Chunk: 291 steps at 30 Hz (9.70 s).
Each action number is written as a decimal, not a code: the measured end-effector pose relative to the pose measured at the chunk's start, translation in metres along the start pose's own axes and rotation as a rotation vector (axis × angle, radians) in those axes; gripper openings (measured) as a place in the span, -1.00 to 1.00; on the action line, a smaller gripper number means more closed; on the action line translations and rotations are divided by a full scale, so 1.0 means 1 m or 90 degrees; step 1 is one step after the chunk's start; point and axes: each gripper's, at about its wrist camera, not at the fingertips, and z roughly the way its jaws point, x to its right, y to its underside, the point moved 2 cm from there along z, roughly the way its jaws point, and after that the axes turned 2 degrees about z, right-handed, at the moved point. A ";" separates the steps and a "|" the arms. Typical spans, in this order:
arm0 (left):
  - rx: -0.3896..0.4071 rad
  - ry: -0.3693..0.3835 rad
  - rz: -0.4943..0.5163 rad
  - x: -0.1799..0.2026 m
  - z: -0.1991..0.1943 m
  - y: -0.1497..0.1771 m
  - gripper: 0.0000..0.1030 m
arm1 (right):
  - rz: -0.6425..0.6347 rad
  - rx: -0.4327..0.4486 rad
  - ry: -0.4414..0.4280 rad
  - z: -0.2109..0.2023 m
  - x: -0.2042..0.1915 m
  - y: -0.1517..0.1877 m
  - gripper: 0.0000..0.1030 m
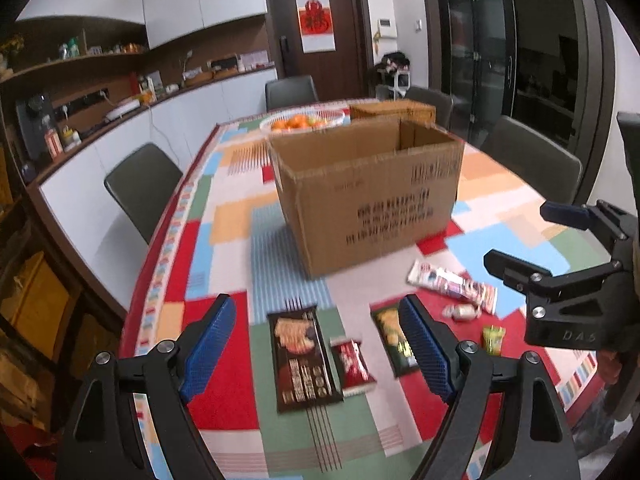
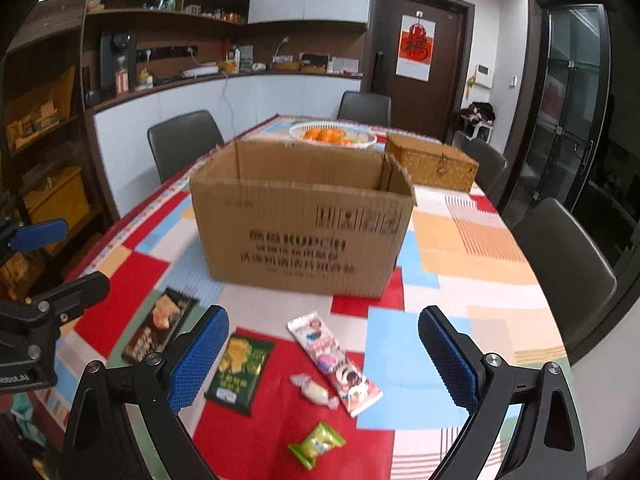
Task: Organize snacks
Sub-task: 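Move both tools back over the snacks left on the table, then lower the left tool onto the red wafer packet while the right tool lowers onto the white candy, then close the left tool on the red packet while the right tool closes on the white candy, then lift both held snacks and carry them over the box, then open both tools to drop the red packet and white candy into the box, then lower the left tool onto the green cracker bag while the right tool lowers onto the pink lollipop bag, then close the left tool on the green bag while the right tool closes on the pink lollipop bag, then lift both bags and carry them over the box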
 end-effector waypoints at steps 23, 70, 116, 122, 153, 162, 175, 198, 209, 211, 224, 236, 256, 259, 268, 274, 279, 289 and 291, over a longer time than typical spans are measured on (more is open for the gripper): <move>-0.162 0.053 -0.026 0.005 0.080 0.052 0.29 | 0.005 -0.184 -0.014 0.067 0.003 0.056 0.73; -0.216 0.142 -0.074 0.015 0.128 0.049 -0.56 | 0.013 -0.266 -0.111 0.112 -0.001 0.070 -0.53; -0.212 0.116 -0.025 0.030 0.143 0.036 -0.56 | 0.040 -0.199 -0.119 0.086 -0.004 0.047 -0.53; -0.184 0.126 -0.051 0.021 0.125 0.027 -0.57 | 0.046 -0.194 -0.124 0.086 -0.003 0.044 -0.53; 0.087 0.136 -0.068 -0.020 0.031 -0.109 -0.57 | 0.061 0.030 -0.127 0.040 0.013 -0.090 -0.53; 0.084 0.127 -0.071 -0.029 0.067 -0.144 -0.56 | 0.066 0.042 -0.112 0.068 0.025 -0.124 -0.53; 0.073 0.090 -0.046 -0.026 0.103 -0.174 0.09 | 0.103 0.018 -0.090 0.116 0.048 -0.155 -0.12; 0.003 0.098 -0.028 0.026 0.052 -0.070 0.36 | 0.058 -0.021 -0.072 0.057 0.045 -0.046 0.03; -0.113 0.113 -0.014 0.055 0.084 -0.015 0.36 | 0.062 -0.121 -0.071 0.069 0.053 0.023 0.03; -0.131 0.116 -0.016 0.059 0.091 -0.008 0.36 | 0.061 -0.136 -0.072 0.071 0.054 0.031 0.03; -0.223 0.089 -0.025 0.075 0.141 0.029 0.36 | 0.070 -0.198 -0.078 0.089 0.055 0.061 0.03; -0.200 0.084 -0.018 0.072 0.150 0.031 -0.04 | 0.054 -0.217 -0.085 0.114 0.046 0.057 0.03; -0.182 0.117 -0.060 0.046 0.144 0.026 -0.17 | 0.016 -0.226 -0.053 0.133 0.021 0.053 -0.39; -0.172 0.119 -0.061 0.045 0.137 0.024 -0.17 | 0.021 -0.229 -0.057 0.129 0.018 0.053 -0.41; -0.141 0.128 -0.066 0.041 0.117 0.016 -0.17 | 0.034 -0.212 -0.056 0.108 0.013 0.045 -0.41; -0.113 0.133 -0.071 0.036 0.097 0.008 -0.17 | 0.040 -0.186 -0.057 0.093 0.017 0.033 -0.41; -0.083 0.131 -0.073 0.030 0.079 -0.001 -0.17 | 0.045 -0.156 -0.059 0.077 0.017 0.022 -0.41; -0.004 0.117 -0.073 0.017 0.043 -0.030 -0.17 | 0.045 -0.088 -0.062 0.045 0.012 -0.007 -0.41; 0.012 0.116 -0.074 0.014 0.037 -0.036 -0.17 | 0.046 -0.076 -0.063 0.040 0.010 -0.013 -0.41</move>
